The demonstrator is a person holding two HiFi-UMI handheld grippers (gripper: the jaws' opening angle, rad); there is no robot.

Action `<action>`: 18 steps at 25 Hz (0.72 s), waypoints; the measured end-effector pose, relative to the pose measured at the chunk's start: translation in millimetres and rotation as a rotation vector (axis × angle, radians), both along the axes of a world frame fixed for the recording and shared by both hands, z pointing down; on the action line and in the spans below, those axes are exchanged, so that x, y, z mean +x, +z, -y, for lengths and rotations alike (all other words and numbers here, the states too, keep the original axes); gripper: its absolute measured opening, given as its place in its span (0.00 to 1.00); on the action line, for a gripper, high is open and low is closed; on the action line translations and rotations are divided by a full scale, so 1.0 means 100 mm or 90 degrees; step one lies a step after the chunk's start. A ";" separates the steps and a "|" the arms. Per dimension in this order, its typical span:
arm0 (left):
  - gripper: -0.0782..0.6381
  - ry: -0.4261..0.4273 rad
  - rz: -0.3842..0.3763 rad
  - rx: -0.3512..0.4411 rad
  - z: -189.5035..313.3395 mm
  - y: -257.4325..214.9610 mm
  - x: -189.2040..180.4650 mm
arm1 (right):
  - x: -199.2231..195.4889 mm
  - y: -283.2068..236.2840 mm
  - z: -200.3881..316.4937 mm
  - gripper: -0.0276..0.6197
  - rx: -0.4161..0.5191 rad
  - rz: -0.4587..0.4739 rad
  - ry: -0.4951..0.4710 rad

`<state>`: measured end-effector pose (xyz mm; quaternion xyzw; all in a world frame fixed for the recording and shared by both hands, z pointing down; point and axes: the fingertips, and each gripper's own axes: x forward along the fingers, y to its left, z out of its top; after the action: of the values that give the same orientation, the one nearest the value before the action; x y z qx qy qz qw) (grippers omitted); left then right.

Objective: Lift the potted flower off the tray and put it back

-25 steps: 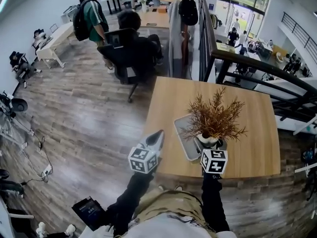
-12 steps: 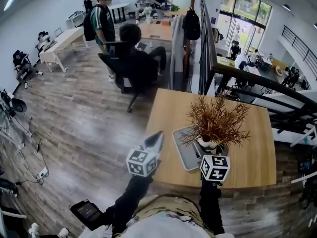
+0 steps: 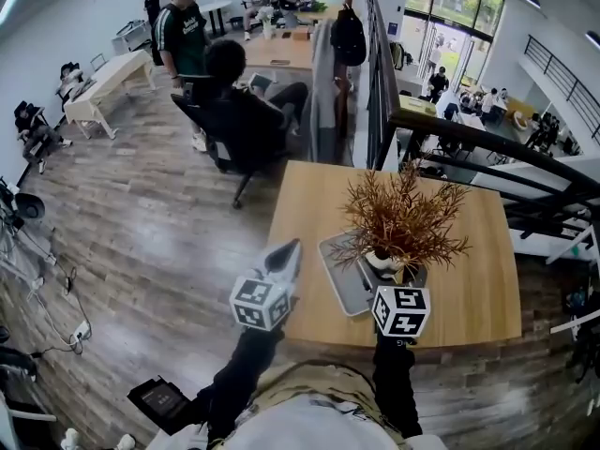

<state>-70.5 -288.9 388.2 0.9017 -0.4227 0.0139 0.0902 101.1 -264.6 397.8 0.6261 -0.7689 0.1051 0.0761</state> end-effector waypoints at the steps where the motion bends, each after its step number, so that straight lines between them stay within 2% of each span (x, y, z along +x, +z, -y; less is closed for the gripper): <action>1: 0.10 -0.001 0.000 0.001 0.00 0.00 0.00 | 0.00 0.00 -0.01 0.80 0.000 -0.001 0.000; 18: 0.11 0.010 -0.004 -0.008 0.01 0.08 0.10 | 0.06 0.05 0.03 0.80 0.004 -0.006 -0.004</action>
<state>-60.8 -289.7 395.8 0.9044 -0.4153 0.0144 0.0973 106.8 -267.2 402.5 0.6242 -0.7709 0.0999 0.0782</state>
